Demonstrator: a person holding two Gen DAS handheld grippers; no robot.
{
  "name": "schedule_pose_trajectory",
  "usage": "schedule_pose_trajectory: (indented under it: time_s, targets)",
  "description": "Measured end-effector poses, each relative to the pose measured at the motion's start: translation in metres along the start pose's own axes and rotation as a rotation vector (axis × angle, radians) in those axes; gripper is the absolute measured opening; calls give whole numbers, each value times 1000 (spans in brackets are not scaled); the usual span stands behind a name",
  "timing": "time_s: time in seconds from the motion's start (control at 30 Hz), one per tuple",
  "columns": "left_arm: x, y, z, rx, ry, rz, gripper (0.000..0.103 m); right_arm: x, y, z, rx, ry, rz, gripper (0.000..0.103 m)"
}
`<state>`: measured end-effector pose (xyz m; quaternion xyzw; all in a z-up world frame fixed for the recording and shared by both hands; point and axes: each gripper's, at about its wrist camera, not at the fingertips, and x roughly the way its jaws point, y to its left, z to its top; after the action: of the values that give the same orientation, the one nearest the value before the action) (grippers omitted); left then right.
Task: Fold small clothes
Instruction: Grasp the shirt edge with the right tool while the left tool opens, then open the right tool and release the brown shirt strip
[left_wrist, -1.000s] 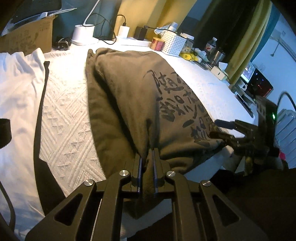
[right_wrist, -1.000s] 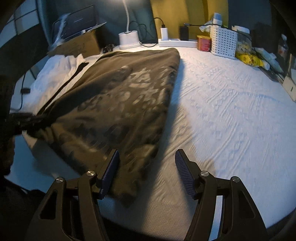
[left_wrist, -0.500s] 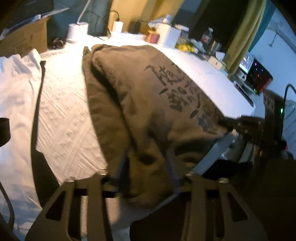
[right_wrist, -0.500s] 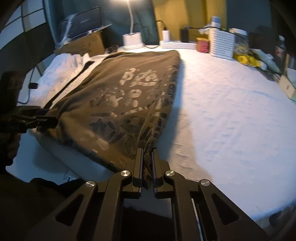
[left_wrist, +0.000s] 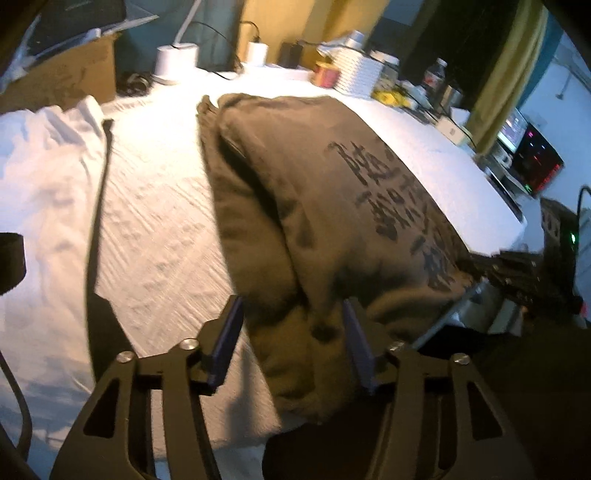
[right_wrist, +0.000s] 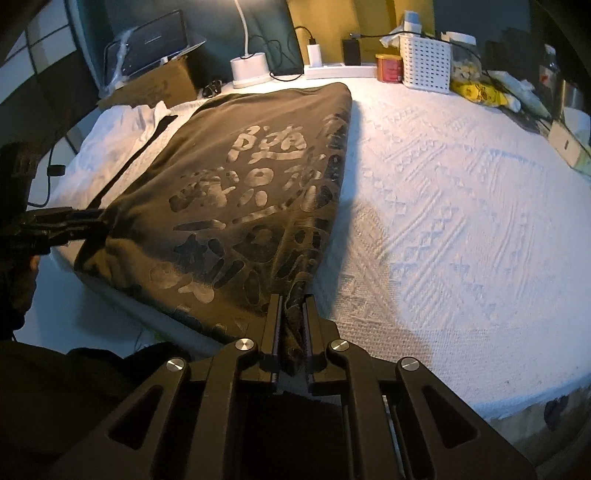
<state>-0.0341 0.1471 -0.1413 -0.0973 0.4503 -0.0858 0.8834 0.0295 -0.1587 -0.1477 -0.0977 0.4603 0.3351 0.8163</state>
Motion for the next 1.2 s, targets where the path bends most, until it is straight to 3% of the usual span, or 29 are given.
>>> schedule_pose_trajectory:
  time_s: [0.03, 0.17, 0.2, 0.27, 0.3, 0.33, 0.63, 0.8, 1.2]
  targets:
    - [0, 1, 3, -3, -7, 8, 56, 0, -1, 1, 3, 3, -2, 20]
    - [3, 1, 16, -10, -31, 40, 56, -3, -7, 8, 10, -9, -14, 51]
    - [5, 1, 19, -13, -35, 40, 56, -4, -8, 10, 12, -14, -16, 53]
    - [7, 0, 26, -17, -46, 45, 67, -5, -11, 15, 18, -25, -20, 53]
    - [8, -1, 29, -16, -53, 50, 79, -4, -12, 17, 20, -28, -20, 54]
    - [9, -1, 32, -15, -59, 52, 82, -2, -13, 20, 22, -29, -20, 54]
    - [23, -2, 69, -12, -68, 57, 82, 10, -30, 48, 45, -39, -21, 60]
    - [29, 2, 87, -17, -83, 75, 82, 20, -38, 66, 51, -43, -19, 69]
    - [52, 21, 123, -43, -86, 98, 82, 50, -61, 112, 54, -44, -14, 70]
